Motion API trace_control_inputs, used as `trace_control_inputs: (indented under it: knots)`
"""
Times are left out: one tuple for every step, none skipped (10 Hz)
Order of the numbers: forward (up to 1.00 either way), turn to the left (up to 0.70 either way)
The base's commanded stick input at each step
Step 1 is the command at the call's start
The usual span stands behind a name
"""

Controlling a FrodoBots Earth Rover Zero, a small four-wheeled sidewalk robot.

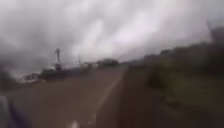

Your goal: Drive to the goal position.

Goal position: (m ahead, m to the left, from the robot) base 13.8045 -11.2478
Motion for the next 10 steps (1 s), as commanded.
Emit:
trace_control_inputs:
  knots:
    - [0.00,0.00]
    - [0.00,0.00]
    - [0.00,0.00]
    - [0.00,0.00]
    - [0.00,0.00]
    - [0.00,0.00]
    - [0.00,0.00]
    - [0.26,0.00]
    - [0.58,0.00]
    - [0.70,0.00]
